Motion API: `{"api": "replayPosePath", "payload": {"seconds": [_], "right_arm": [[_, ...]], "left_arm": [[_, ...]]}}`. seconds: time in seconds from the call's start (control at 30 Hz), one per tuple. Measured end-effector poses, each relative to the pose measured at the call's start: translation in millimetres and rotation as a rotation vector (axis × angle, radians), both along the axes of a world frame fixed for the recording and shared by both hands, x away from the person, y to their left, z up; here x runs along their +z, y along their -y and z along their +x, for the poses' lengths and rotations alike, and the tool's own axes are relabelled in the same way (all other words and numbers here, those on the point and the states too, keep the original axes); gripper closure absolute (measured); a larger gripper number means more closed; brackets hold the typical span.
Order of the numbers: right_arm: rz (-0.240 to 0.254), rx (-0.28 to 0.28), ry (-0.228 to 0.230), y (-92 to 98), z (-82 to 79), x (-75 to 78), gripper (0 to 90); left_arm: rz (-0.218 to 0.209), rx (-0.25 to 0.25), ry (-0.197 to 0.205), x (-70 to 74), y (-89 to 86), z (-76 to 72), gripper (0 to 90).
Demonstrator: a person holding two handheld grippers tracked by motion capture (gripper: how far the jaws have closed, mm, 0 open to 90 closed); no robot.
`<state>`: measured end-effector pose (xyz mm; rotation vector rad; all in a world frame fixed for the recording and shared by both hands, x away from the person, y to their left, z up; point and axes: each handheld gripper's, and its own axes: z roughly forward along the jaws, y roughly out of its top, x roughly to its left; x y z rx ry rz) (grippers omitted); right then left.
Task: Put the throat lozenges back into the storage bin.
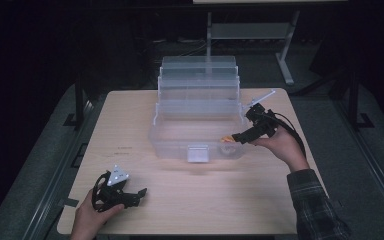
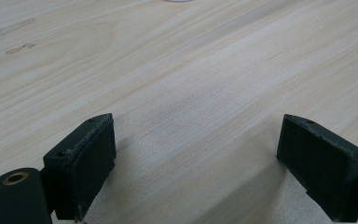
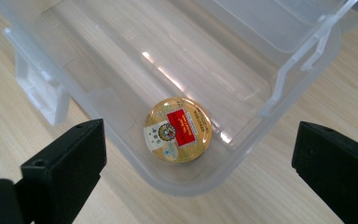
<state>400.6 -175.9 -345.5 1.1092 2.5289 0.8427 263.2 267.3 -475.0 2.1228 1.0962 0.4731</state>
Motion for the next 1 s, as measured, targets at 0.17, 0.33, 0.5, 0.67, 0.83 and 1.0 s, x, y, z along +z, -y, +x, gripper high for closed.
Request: {"api": "replayPosePath", "payload": {"seconds": [0.17,0.33,0.5,0.67,0.83,1.0], "right_arm": [[0.014,-0.024,0.004,11.3,-9.7,-3.4,2.1],[0.024,-0.043,0.012,25.1,-18.6,-8.1,2.1],[0.033,-0.066,0.015,37.4,-28.2,-14.7,2.1],[0.039,-0.079,0.025,47.2,-38.0,-23.4,2.1],[0.047,-0.105,0.024,58.4,-49.0,-36.4,1.8],[0.049,-0.123,0.022,66.5,-58.2,-47.5,1.6]], "left_arm": [[0.000,0.000,-0.001,0.0,0.0,0.0,10.6],[0.000,0.000,0.000,0.0,0.0,0.0,10.6],[0.000,0.000,0.000,0.0,0.0,0.0,10.6],[0.000,0.000,0.000,0.0,0.0,0.0,10.6],[0.000,0.000,0.000,0.0,0.0,0.0,10.7],[0.000,0.000,0.000,0.0,0.0,0.0,10.7]]}}
